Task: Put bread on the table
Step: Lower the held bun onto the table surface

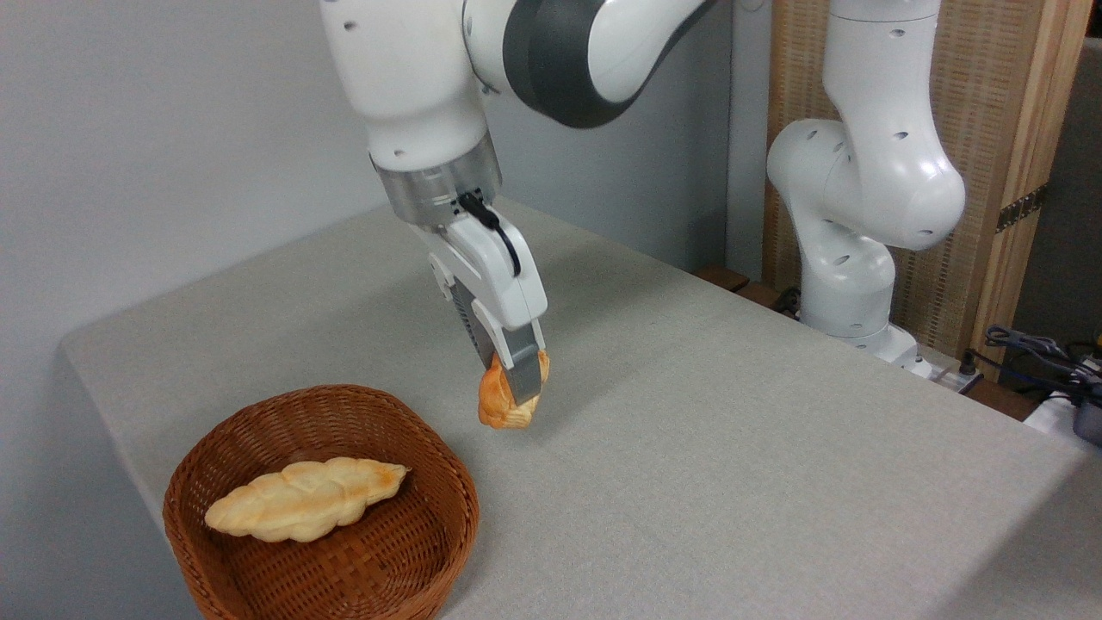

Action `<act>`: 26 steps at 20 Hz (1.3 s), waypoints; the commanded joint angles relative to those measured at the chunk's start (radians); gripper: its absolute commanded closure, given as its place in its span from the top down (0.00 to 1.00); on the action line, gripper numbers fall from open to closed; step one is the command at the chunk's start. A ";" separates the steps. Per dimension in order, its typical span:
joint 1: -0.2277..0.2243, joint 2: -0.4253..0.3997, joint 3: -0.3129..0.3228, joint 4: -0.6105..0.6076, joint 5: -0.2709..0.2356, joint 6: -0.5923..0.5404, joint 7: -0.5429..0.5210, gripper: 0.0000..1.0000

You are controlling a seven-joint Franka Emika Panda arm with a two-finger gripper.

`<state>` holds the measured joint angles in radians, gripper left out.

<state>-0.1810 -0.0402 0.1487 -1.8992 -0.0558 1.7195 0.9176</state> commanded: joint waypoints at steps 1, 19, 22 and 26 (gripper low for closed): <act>-0.020 -0.069 0.005 -0.150 -0.013 0.142 -0.006 0.64; -0.048 -0.061 0.009 -0.239 -0.002 0.262 -0.005 1.00; -0.045 -0.076 0.014 -0.233 -0.001 0.262 -0.003 1.00; -0.038 -0.083 0.014 -0.209 -0.002 0.261 -0.005 1.00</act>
<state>-0.2180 -0.1038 0.1535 -2.1207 -0.0558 1.9677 0.9176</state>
